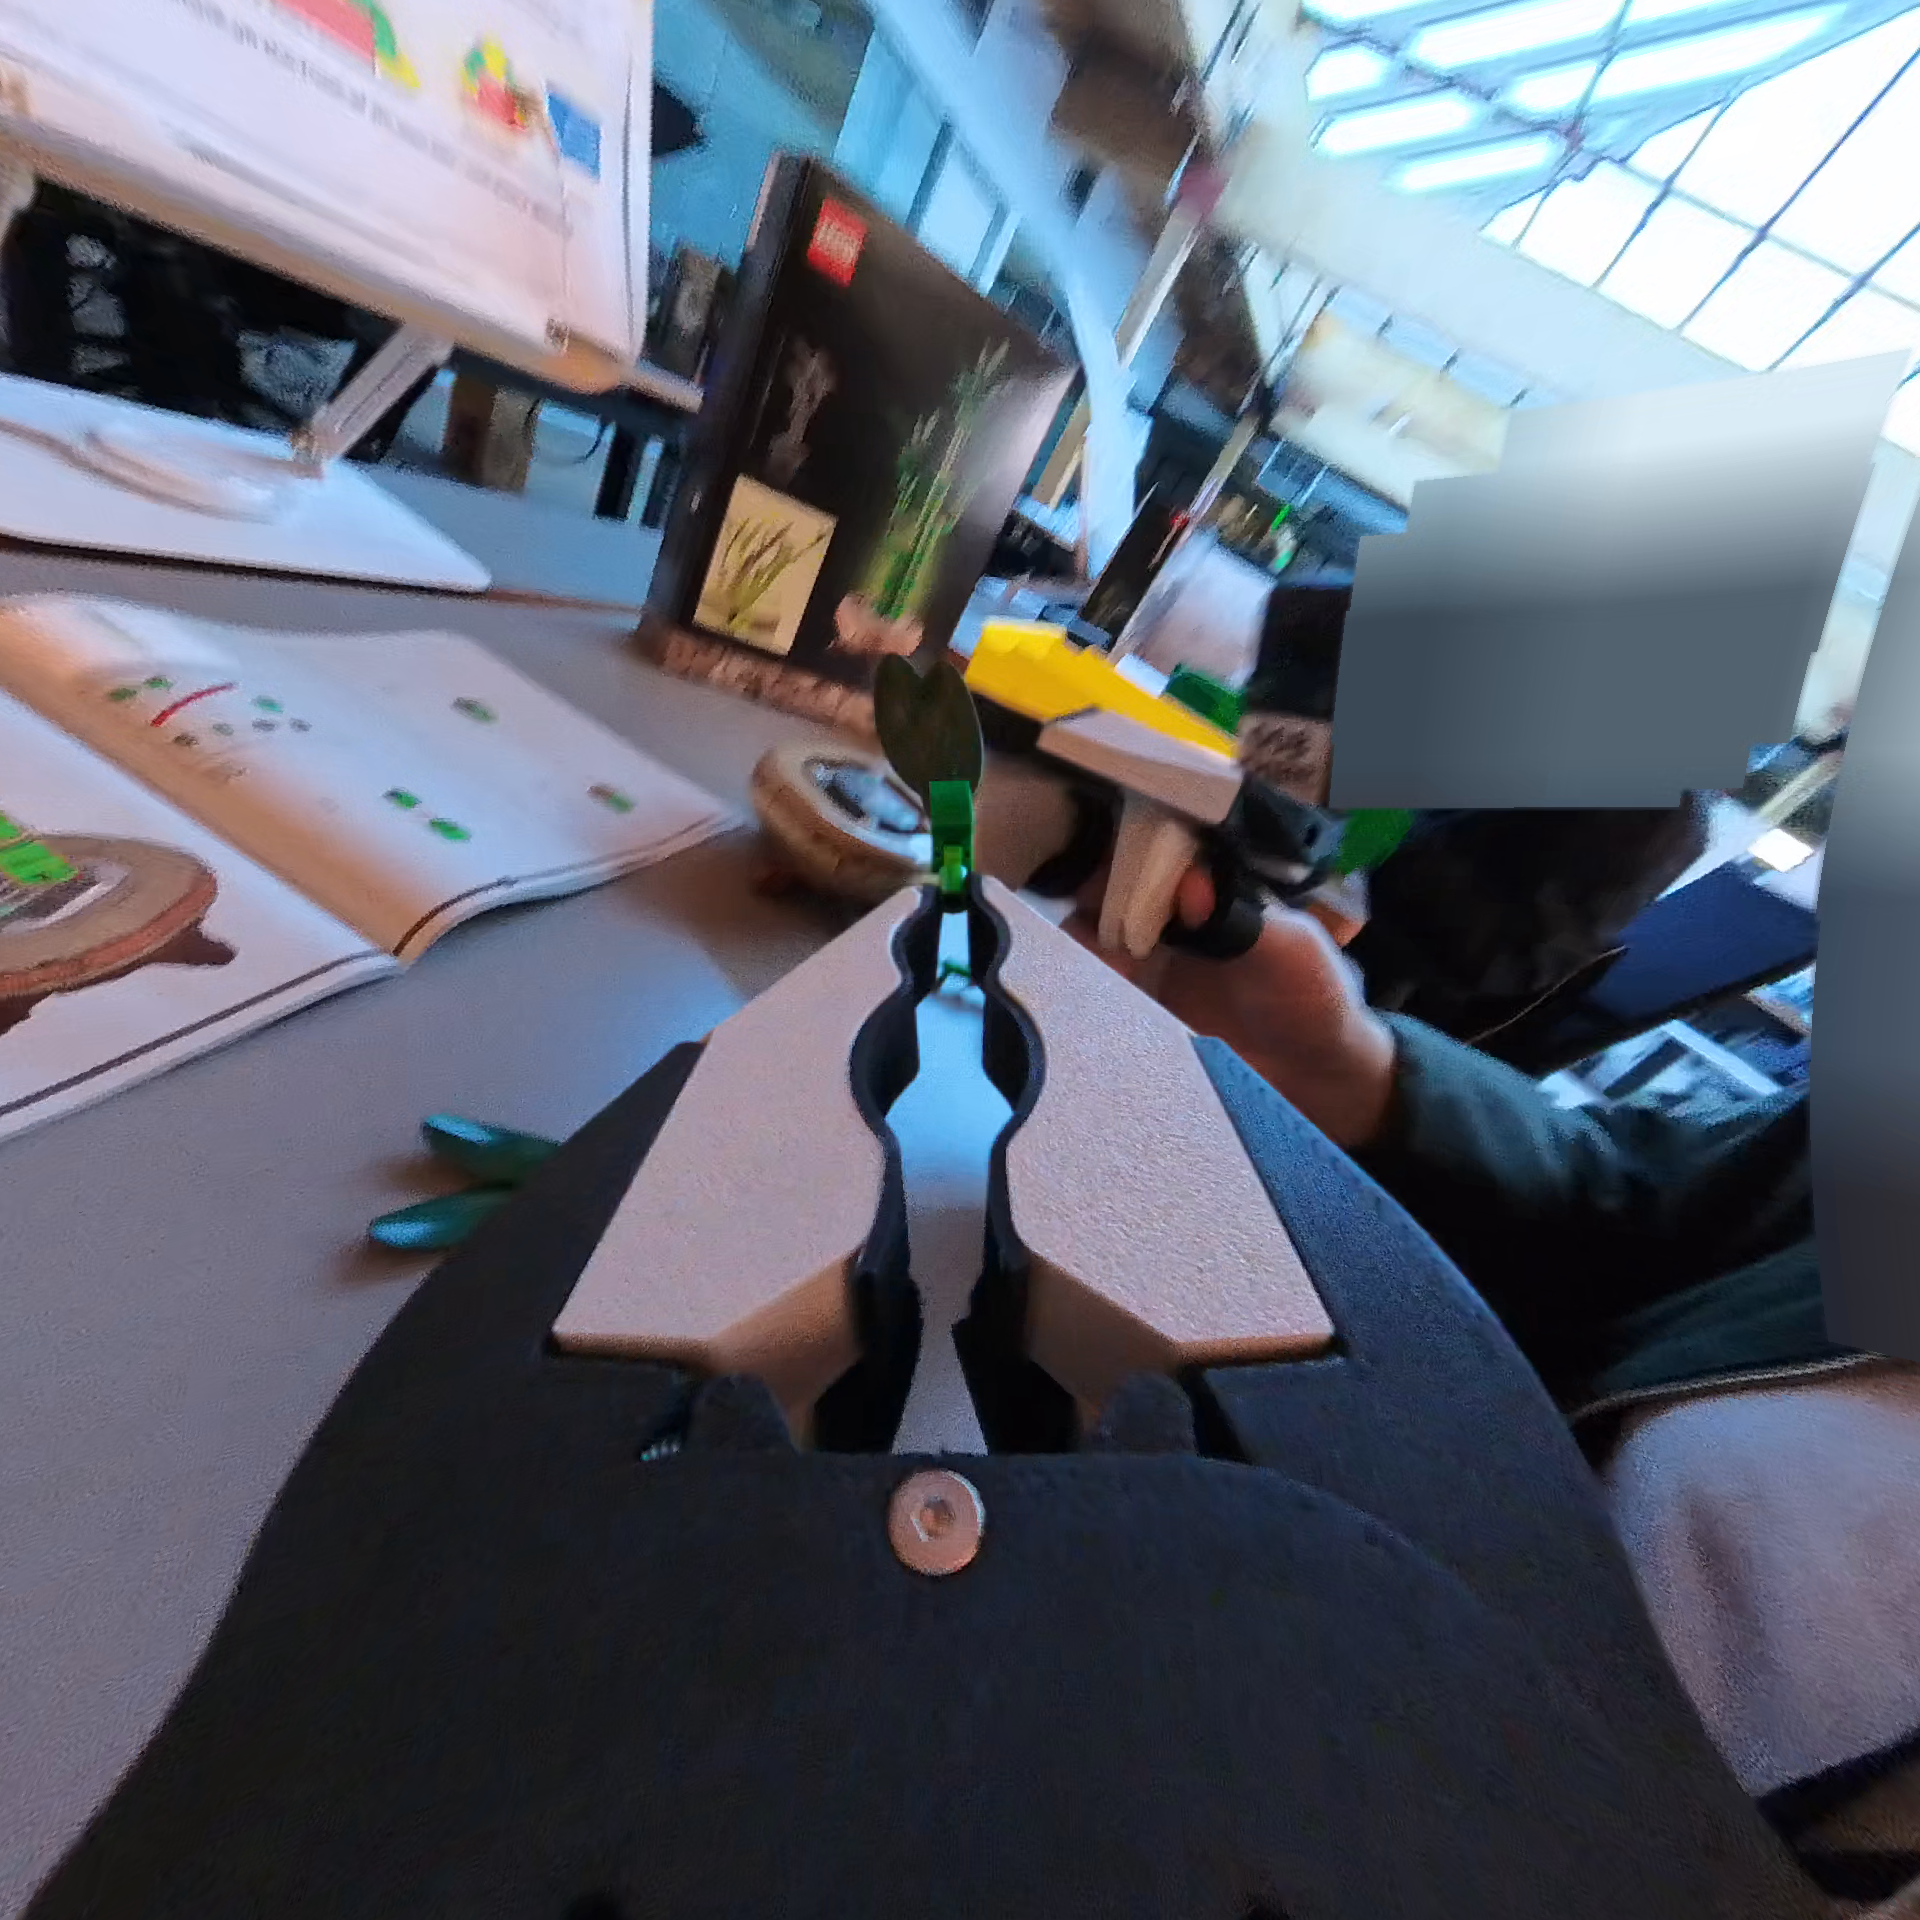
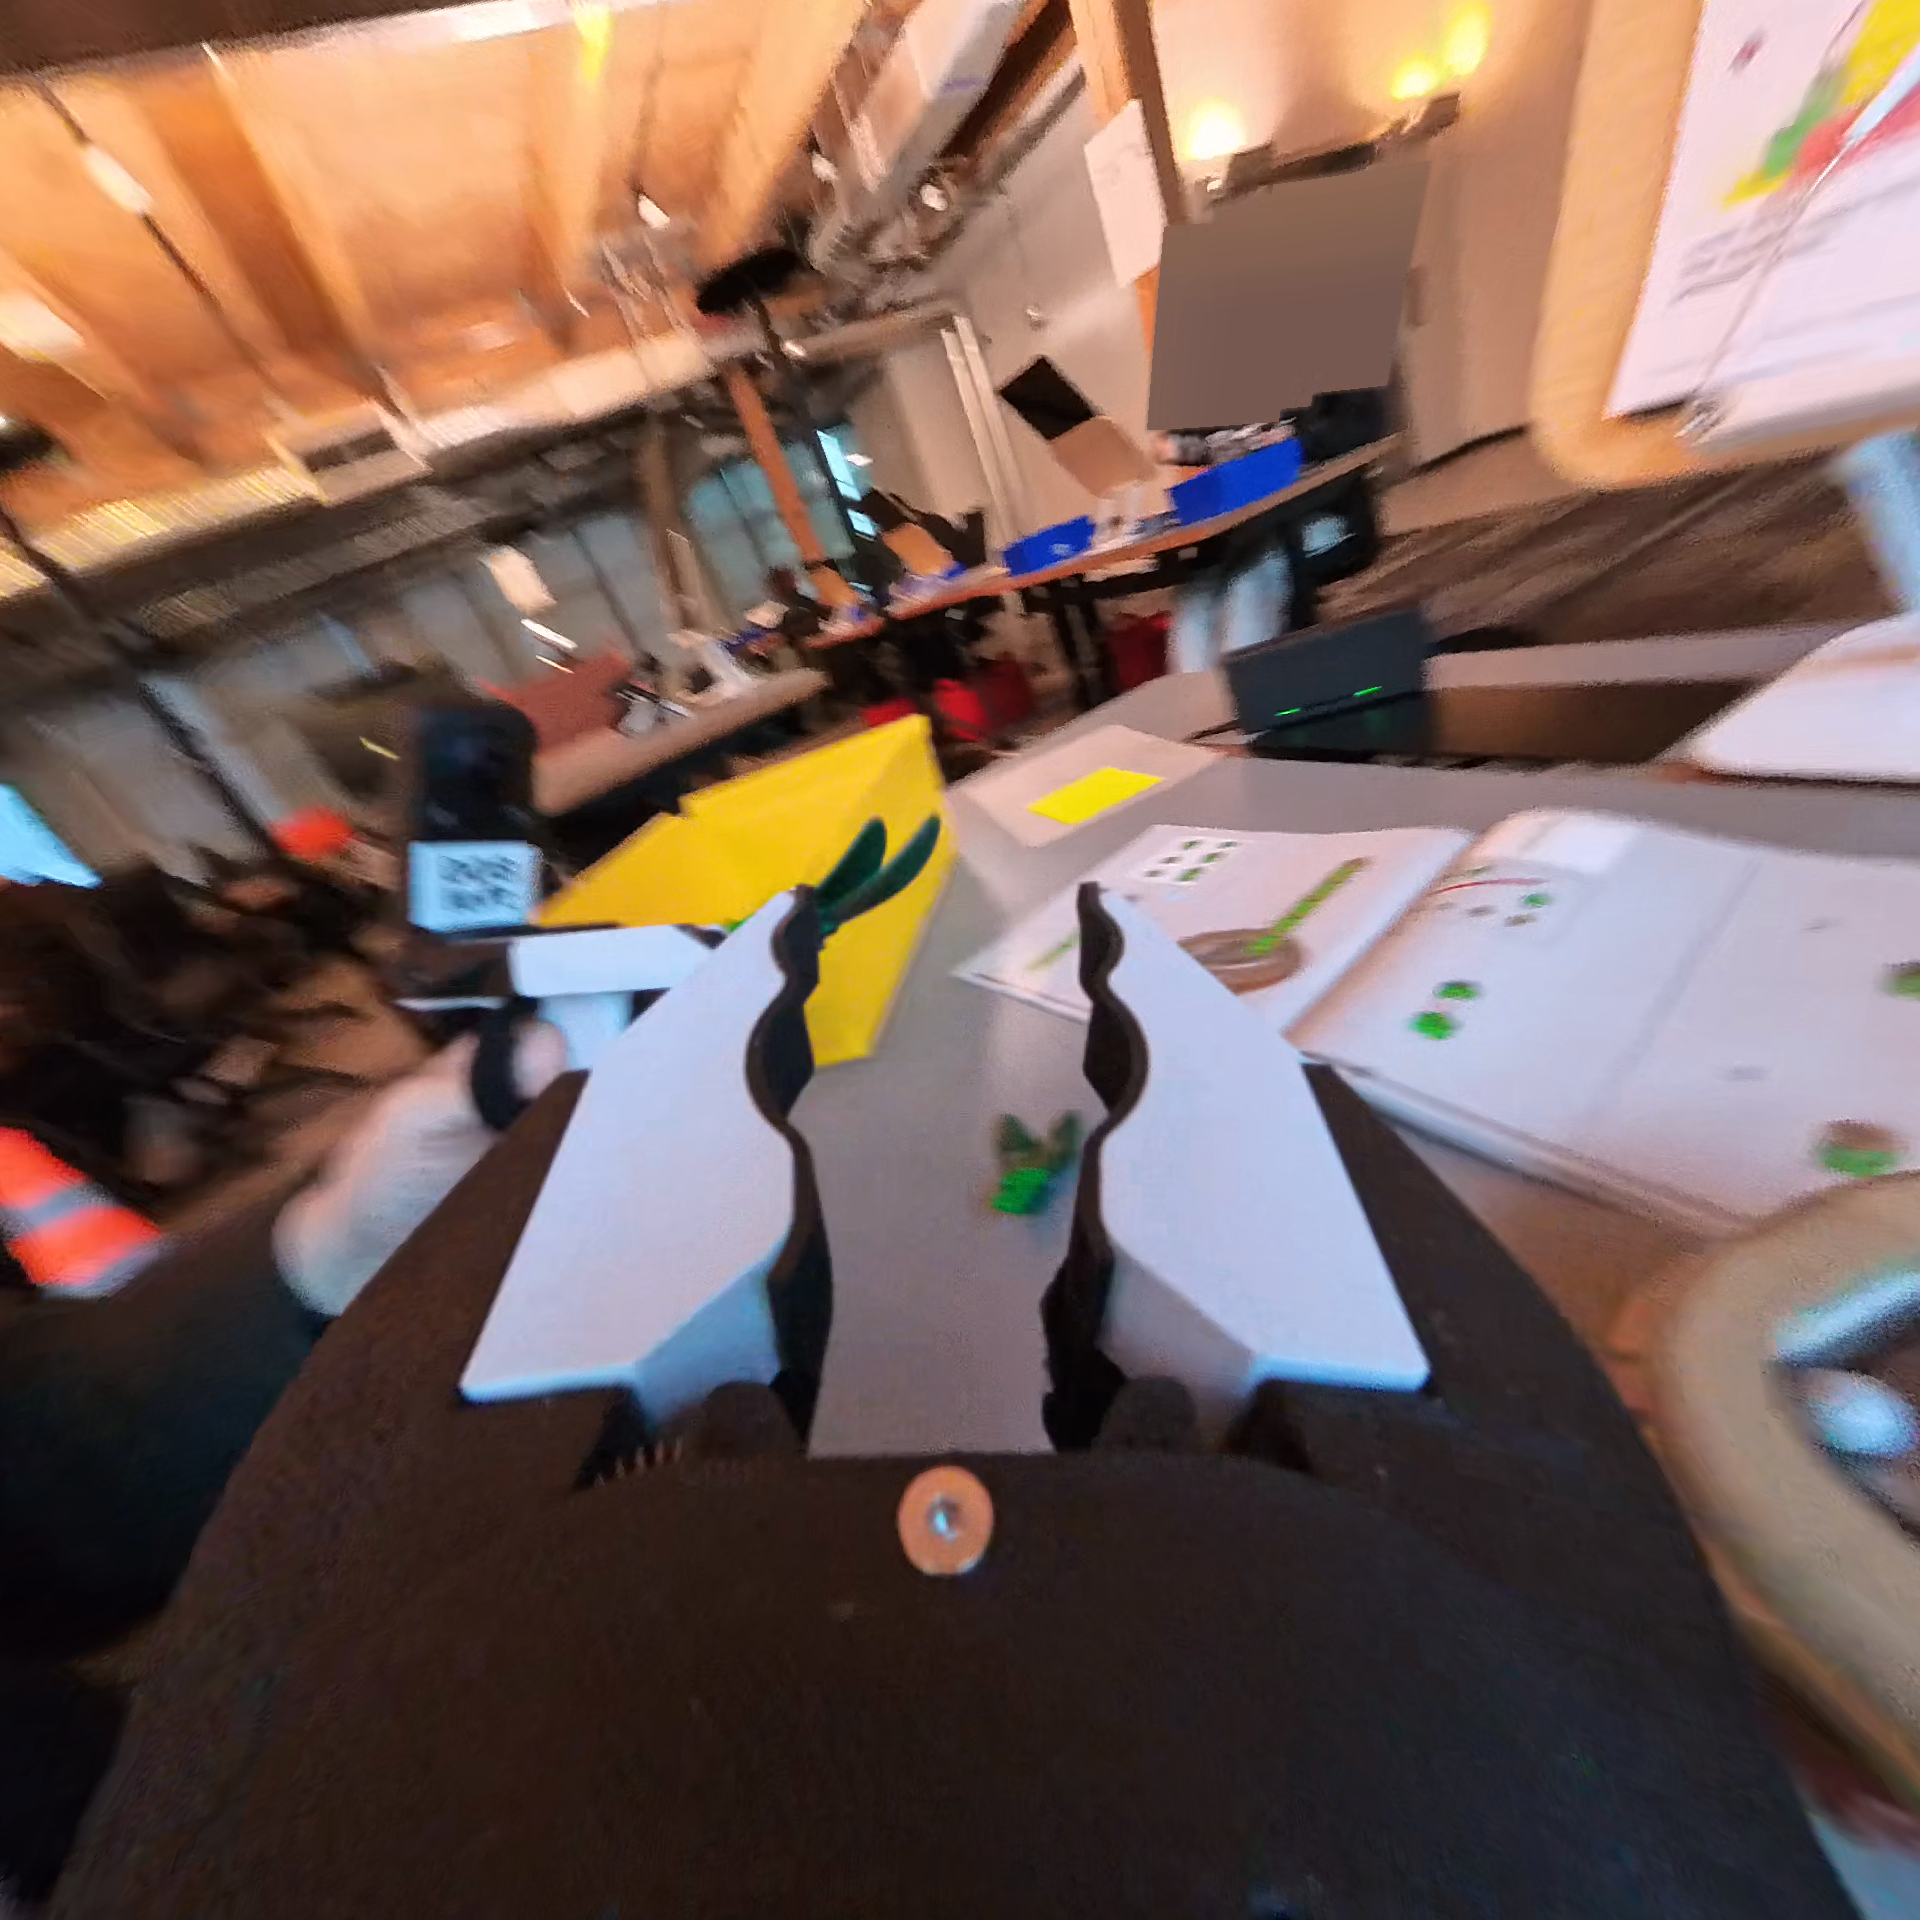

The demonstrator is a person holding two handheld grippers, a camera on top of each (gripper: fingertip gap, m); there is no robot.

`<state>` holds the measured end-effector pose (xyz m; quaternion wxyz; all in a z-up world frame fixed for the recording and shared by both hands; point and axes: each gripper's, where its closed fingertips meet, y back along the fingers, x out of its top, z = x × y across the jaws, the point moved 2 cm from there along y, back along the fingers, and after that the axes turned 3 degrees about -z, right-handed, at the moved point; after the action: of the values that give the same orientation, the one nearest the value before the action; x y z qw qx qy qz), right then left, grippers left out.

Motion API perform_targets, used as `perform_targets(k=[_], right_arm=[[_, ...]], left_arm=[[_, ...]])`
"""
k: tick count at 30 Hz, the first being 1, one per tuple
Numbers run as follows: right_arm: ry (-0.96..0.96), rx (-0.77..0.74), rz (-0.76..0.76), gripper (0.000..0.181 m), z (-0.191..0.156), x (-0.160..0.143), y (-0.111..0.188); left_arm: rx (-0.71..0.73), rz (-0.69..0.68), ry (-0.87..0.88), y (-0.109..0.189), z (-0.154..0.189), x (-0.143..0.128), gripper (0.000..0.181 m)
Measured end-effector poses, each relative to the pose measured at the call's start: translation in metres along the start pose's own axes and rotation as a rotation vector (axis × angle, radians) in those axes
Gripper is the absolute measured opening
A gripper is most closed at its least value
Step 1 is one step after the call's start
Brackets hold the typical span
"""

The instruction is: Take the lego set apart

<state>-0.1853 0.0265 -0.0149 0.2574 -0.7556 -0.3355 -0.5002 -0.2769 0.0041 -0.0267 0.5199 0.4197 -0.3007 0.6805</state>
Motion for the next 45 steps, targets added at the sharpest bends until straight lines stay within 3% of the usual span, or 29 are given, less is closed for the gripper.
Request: perform_targets(k=[5,9,20,23,24,27,33,45], right_arm=[[-0.394,0.34,-0.054,0.039,-0.031,-0.012,-0.011],[-0.51,0.469,-0.129,0.019,-0.048,-0.022,-0.016],[-0.515,0.455,-0.103,0.006,-0.044,-0.018,-0.014],[-0.461,0.427,-0.182,0.006,-0.041,-0.026,-0.011],[-0.443,0.436,-0.208,0.006,-0.043,-0.027,-0.01],[-0.386,0.453,-0.239,0.006,-0.048,-0.028,-0.007],[-0.288,0.48,-0.332,0.006,-0.06,-0.04,-0.007],[-0.279,0.479,-0.376,0.007,-0.063,-0.044,-0.005]], left_arm=[[-0.179,0.095,0.147,0.007,0.011,0.012,0.002],[-0.249,0.11,0.218,0.007,0.014,0.013,0.002],[-0.249,0.002,0.2,-0.006,0.019,-0.004,0.003],[-0.207,-0.003,0.199,-0.007,0.014,-0.004,0.04],[-0.198,-0.004,0.187,-0.006,0.013,-0.004,0.042],[-0.233,-0.035,0.159,-0.004,0.019,-0.006,0.025],[-0.318,-0.051,0.217,-0.001,0.025,-0.007,0.007],[-0.286,-0.126,0.124,0.0,0.027,-0.014,0.005]])
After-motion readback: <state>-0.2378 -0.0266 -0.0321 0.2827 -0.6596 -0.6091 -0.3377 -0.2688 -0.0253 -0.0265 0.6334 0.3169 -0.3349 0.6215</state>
